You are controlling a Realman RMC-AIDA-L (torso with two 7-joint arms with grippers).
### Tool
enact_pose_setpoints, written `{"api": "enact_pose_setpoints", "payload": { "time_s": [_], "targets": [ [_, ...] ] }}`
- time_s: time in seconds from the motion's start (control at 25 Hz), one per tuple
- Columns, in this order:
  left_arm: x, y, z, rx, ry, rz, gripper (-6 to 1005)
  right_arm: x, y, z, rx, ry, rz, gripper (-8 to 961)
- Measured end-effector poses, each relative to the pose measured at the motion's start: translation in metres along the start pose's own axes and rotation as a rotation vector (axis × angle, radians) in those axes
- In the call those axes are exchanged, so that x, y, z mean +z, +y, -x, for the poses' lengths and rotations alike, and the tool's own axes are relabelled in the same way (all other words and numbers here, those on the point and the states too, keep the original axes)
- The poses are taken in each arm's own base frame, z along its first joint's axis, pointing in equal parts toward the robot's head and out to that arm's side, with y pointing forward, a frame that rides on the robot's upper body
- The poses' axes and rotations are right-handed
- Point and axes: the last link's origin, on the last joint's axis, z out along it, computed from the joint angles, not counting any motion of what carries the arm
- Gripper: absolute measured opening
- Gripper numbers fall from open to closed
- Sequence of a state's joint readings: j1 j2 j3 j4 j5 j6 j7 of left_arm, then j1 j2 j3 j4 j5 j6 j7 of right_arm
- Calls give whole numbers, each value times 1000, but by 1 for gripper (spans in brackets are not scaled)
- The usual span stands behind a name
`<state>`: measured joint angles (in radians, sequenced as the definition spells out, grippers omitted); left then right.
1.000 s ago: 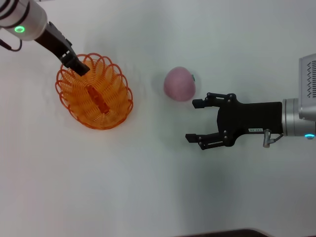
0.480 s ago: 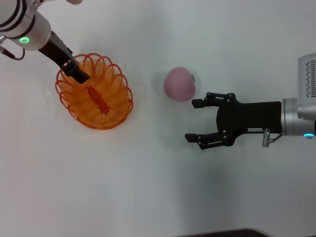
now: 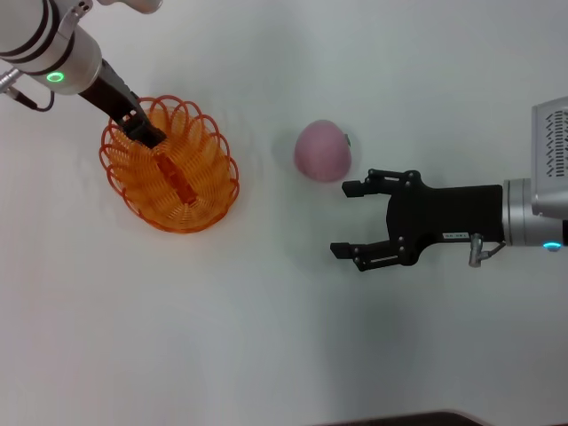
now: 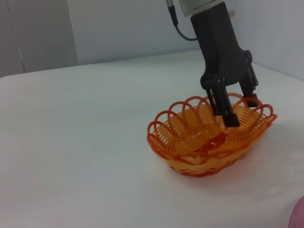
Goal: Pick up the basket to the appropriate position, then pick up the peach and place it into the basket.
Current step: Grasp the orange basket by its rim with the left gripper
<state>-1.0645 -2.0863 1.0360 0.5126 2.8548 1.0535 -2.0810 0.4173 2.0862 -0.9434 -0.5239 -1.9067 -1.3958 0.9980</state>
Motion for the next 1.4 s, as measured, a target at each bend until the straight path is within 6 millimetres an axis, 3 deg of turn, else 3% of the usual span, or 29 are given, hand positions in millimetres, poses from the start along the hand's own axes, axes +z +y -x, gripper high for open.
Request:
{"api": "enact_pose_setpoints", "payload": {
  "time_s": [0.2,0.64,0.84,1.12,1.4],
  "targets": [
    [-1,0,-1,-7,-2,-5,715,0,1,-1,3,0,1,924],
    [-1,0,-1,-9,-6,-4,253,1,1,0,3,-1,4,924],
    [-1,1,-1,-3,-19,-6,184,1,1,0,3,-1,3,924],
    [-11,5,-6,-5,-24,30,182,1,1,0,3,-1,3,924],
    [-30,-7,-5,-189,-50,36,181,2,1,0,3,-3,4,924]
  ]
}}
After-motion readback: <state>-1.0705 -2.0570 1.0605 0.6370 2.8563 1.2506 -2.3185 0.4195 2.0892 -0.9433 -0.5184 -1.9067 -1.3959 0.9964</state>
